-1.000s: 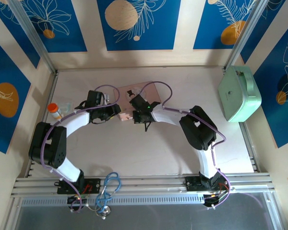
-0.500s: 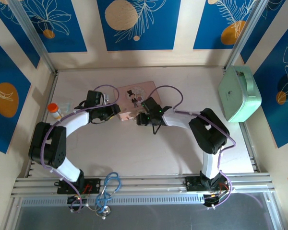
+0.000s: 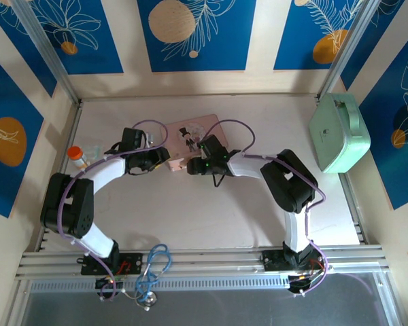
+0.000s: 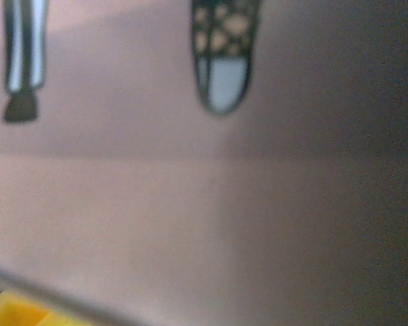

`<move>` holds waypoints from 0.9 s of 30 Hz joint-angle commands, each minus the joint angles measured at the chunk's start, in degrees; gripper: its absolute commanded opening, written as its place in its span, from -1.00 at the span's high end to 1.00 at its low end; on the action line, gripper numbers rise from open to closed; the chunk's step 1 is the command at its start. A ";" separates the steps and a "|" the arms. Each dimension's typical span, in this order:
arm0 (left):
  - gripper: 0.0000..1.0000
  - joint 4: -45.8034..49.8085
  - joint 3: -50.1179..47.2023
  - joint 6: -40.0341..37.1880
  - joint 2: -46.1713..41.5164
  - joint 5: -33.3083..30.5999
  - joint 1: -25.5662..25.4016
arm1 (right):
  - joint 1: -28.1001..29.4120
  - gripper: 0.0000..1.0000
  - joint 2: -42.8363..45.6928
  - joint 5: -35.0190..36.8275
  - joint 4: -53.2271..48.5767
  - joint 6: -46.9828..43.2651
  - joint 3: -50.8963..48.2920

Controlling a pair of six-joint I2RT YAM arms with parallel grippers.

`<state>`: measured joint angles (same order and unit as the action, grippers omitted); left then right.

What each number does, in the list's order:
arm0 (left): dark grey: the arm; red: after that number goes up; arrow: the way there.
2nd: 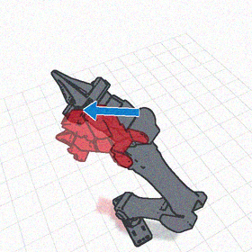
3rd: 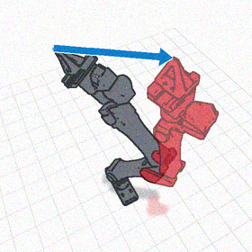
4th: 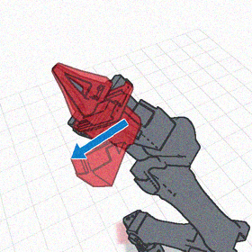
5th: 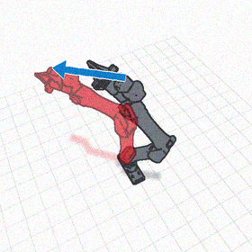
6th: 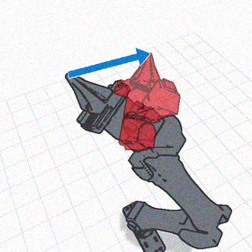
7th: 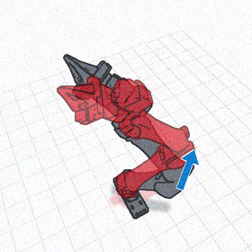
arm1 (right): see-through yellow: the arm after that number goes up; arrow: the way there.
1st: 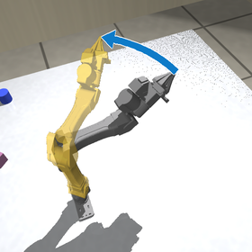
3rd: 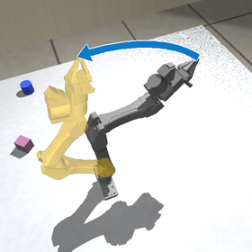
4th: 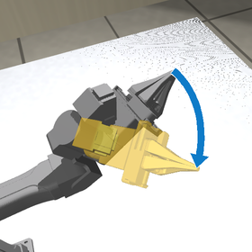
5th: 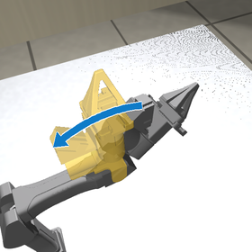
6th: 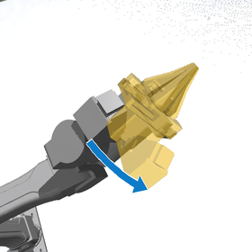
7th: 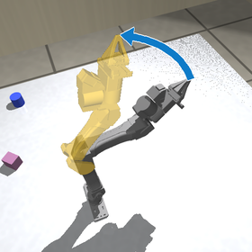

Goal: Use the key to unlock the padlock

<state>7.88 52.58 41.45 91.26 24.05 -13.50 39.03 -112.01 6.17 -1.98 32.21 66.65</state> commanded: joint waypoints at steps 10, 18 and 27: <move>0.16 2.71 0.87 -1.92 1.07 -0.24 1.59 | 0.78 0.24 -2.69 2.48 -3.14 -1.82 2.31; 0.16 1.74 0.17 -1.63 1.10 -0.32 1.56 | 2.51 0.63 -4.36 9.08 -20.00 10.29 8.59; 0.16 1.64 -0.70 -1.81 0.32 -0.33 1.79 | 2.31 0.68 -5.32 5.94 -30.53 21.84 11.42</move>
<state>8.12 52.64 40.58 91.26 24.45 -13.13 41.98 -115.00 14.83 -22.48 47.13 78.22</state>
